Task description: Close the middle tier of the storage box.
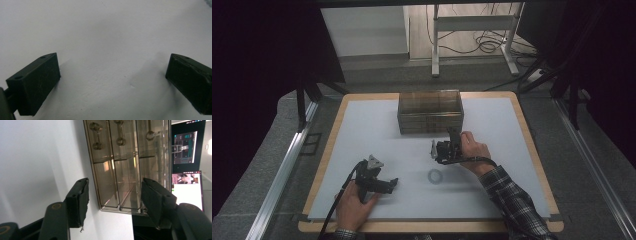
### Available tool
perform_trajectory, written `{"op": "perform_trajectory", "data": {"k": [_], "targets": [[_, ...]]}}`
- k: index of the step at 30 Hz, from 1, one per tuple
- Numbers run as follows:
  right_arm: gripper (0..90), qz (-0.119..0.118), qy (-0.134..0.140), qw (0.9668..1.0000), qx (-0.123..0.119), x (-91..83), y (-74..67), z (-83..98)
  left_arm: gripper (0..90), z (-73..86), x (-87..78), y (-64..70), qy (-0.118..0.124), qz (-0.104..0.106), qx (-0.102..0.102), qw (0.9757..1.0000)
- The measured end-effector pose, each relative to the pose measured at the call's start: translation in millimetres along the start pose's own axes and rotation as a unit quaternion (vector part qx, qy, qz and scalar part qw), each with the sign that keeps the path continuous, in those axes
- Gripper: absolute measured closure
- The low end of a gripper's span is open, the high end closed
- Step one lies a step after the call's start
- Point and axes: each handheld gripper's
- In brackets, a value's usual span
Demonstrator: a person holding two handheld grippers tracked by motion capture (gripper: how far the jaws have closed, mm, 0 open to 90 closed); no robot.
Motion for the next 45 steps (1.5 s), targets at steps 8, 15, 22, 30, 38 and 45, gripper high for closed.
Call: {"op": "perform_trajectory", "data": {"k": [8, 15, 22, 30, 38, 45], "targets": [[46.0, 0.025, 0.001, 0.9996, -0.014, 5.6, -3.1, -10.0, 0.0, 0.0, -0.1, 0.0, 0.0, 0.0, 0.0, 1.0], [51.1, 0.041, 0.004, 0.9988, -0.025, 10.6, -5.8, -15.7, 0.0, 0.0, -0.3, 0.0, -0.002, 0.0, 0.0, 1.0], [57.4, 0.061, 0.006, 0.9973, -0.04, 13.6, -8.4, -23.0, 0.0, 0.0, -0.2, -0.1, -0.001, 0.0, 0.001, 1.0], [63.7, 0.08, 0.004, 0.9957, -0.048, 17.9, -10.8, -31.5, 0.0, 0.0, -0.1, -0.1, -0.001, 0.0, 0.0, 1.0], [69.8, 0.085, 0.003, 0.9953, -0.045, 24.3, -11.1, -37.7, 0.0, 0.0, 0.0, 0.0, 0.0, 0.0, 0.0, 1.0], [74.1, 0.084, 0.003, 0.9954, -0.044, 27.2, -11.0, -41.9, 0.0, 0.0, 0.0, 0.0, 0.0, 0.0, 0.0, 1.0]]}}
Point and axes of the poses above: each handheld gripper's, and its own axes: x roughly forward along the jaws, z roughly out of its underside, y roughly to its right, and after that the axes turned 15 degrees about -y, right-handed
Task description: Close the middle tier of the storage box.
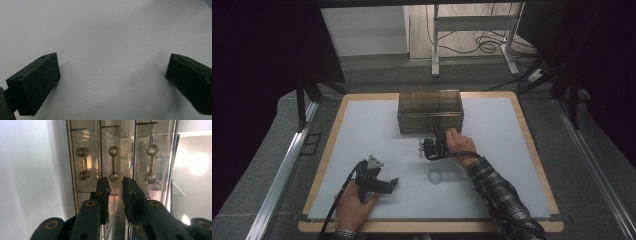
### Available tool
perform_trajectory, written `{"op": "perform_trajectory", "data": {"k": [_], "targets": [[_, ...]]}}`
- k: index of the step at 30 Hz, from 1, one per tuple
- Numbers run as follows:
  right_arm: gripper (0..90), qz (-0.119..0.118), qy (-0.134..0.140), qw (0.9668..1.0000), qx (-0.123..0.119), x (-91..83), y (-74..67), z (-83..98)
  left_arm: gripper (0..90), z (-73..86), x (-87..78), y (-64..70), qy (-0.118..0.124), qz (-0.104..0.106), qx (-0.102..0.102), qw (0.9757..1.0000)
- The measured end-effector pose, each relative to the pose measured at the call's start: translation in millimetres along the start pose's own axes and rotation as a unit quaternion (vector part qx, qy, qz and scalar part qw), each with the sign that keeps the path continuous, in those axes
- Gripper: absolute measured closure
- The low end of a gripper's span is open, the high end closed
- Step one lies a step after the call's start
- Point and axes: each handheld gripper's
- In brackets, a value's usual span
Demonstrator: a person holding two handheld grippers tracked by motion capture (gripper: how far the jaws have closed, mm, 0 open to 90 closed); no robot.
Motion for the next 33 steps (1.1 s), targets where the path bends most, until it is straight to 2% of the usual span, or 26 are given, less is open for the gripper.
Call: {"op": "perform_trajectory", "data": {"k": [8, 12, 17, 20, 23, 33], "targets": [[76.3, 0.0, 0.004, 1.0, 0.0, 3.8, 0.9, -4.7, 0.0, 0.0, 0.0, 0.1, 0.0, 0.0, 0.0, 1.0], [77.6, -0.007, 0.003, 1.0, -0.005, 6.2, 0.9, -5.9, 0.0, 0.0, 0.0, 0.0, 0.0, 0.0, 0.0, 1.0], [77.7, -0.002, 0.003, 1.0, -0.008, 7.5, 0.2, -6.9, 0.0, 0.0, 0.0, 0.0, 0.0, 0.0, 0.0, 1.0], [78.4, 0.01, 0.002, 0.9999, -0.01, 7.2, -1.1, -7.3, 0.0, 0.0, 0.0, 0.0, 0.0, 0.0, 0.0, 1.0], [79.0, 0.0, 0.002, 0.9999, -0.01, 7.2, 0.0, -7.4, 0.0, 0.0, 0.0, 0.0, 0.0, 0.0, 0.0, 1.0], [79.5, 0.006, 0.006, 0.9999, -0.012, 4.7, -1.3, -5.2, 0.0, 0.0, 0.0, 0.1, 0.0, 0.0, 0.0, 1.0]]}}
Point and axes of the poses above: each handheld gripper's, and its own axes: x roughly forward along the jaws, z roughly out of its underside, y roughly to its right, and after that the axes turned 15 degrees about -y, right-handed
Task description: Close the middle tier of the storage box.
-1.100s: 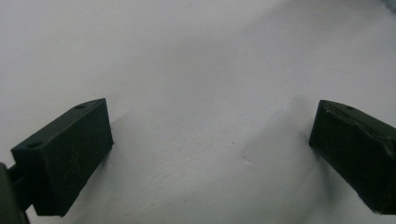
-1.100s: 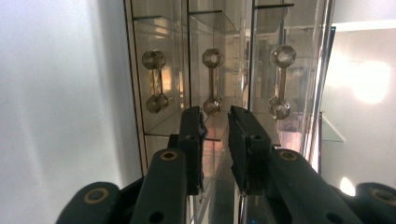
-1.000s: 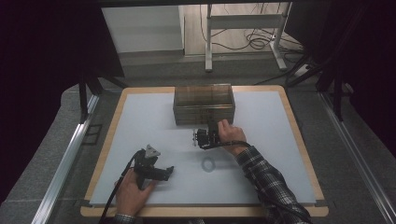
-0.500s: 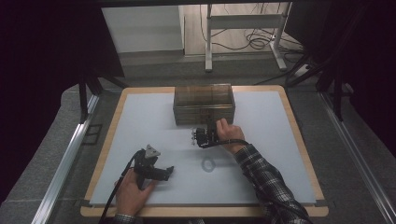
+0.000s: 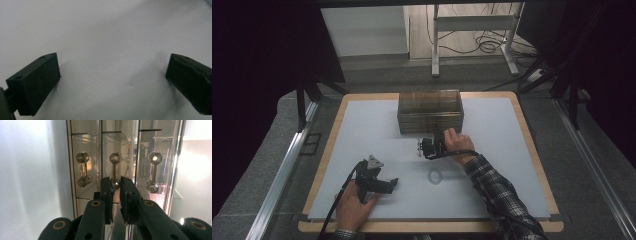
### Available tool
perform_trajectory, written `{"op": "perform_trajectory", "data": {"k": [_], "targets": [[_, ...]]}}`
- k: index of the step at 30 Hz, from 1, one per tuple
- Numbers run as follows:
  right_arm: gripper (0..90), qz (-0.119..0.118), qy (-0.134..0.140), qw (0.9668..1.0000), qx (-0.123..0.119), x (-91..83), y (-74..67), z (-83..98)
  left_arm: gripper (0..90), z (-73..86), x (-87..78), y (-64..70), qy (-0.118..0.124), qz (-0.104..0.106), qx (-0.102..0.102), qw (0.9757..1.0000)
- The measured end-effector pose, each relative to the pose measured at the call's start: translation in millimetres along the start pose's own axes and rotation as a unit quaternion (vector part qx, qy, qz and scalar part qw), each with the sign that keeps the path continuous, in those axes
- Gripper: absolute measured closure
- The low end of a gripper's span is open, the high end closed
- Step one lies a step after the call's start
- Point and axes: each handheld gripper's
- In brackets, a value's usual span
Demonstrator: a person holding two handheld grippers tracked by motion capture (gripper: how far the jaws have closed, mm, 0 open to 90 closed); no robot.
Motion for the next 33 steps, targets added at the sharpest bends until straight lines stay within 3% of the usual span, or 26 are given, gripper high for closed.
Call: {"op": "perform_trajectory", "data": {"k": [33], "targets": [[79.5, 0.0, 0.013, 0.9999, -0.001, -13.2, -2.4, 4.7, 0.0, 0.0, 0.0, 0.0, 0.0, 0.0, 0.0, 1.0]]}}
Point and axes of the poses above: each handheld gripper's, and its own axes: x roughly forward along the jaws, z roughly out of its underside, y roughly to its right, and after that the axes turned 15 degrees about -y, right-handed
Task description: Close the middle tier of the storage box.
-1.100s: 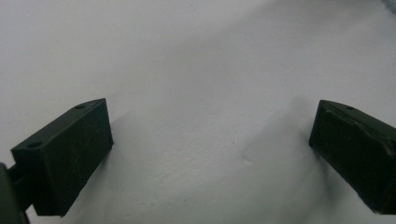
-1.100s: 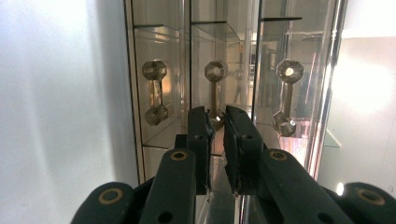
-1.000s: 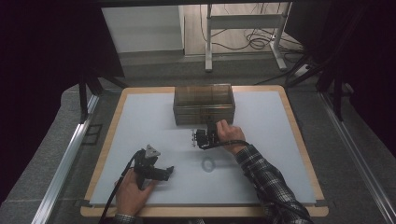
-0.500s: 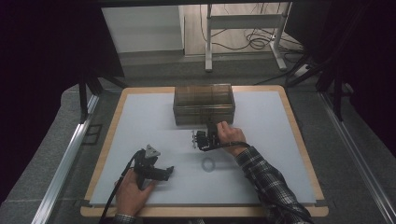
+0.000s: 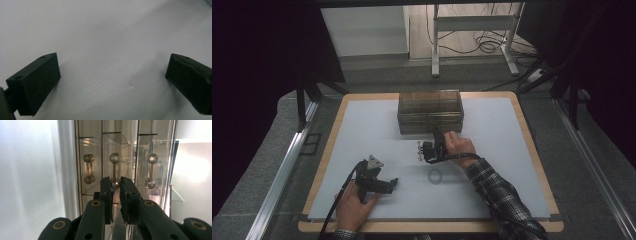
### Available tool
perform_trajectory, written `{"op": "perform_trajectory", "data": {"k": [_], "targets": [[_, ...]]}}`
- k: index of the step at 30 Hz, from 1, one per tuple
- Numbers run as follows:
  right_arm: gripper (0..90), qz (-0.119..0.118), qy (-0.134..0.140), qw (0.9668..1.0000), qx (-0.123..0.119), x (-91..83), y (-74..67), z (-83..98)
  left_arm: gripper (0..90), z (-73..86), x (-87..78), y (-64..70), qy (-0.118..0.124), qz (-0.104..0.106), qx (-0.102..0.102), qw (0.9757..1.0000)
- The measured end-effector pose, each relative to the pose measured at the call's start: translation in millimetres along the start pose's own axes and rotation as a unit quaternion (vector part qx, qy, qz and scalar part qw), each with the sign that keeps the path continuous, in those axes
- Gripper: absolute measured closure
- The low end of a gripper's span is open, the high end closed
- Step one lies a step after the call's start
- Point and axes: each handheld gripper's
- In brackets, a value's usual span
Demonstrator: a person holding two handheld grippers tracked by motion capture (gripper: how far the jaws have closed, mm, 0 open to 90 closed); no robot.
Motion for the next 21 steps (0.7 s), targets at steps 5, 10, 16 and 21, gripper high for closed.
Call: {"op": "perform_trajectory", "data": {"k": [5, 10, 16, 21], "targets": [[79.5, -0.002, 0.003, 1.0, 0.001, -1.7, -0.2, 0.5, 0.0, 0.0, 0.0, 0.0, 0.0, 0.0, 0.0, 1.0], [79.4, -0.002, 0.006, 1.0, 0.001, -3.6, -1.1, 1.4, 0.0, 0.0, 0.0, 0.0, 0.0, 0.0, 0.0, 1.0], [79.4, -0.004, 0.006, 1.0, -0.002, -6.4, -1.5, 2.2, 0.0, 0.0, 0.0, 0.0, 0.0, 0.0, 0.0, 1.0], [79.5, -0.002, 0.007, 1.0, -0.003, -8.1, -2.4, 2.8, 0.0, 0.0, 0.0, -0.1, 0.0, 0.0, 0.0, 1.0]]}}
Point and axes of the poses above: each handheld gripper's, and its own axes: x roughly forward along the jaws, z roughly out of its underside, y roughly to its right, and after that the axes turned 15 degrees about -y, right-handed
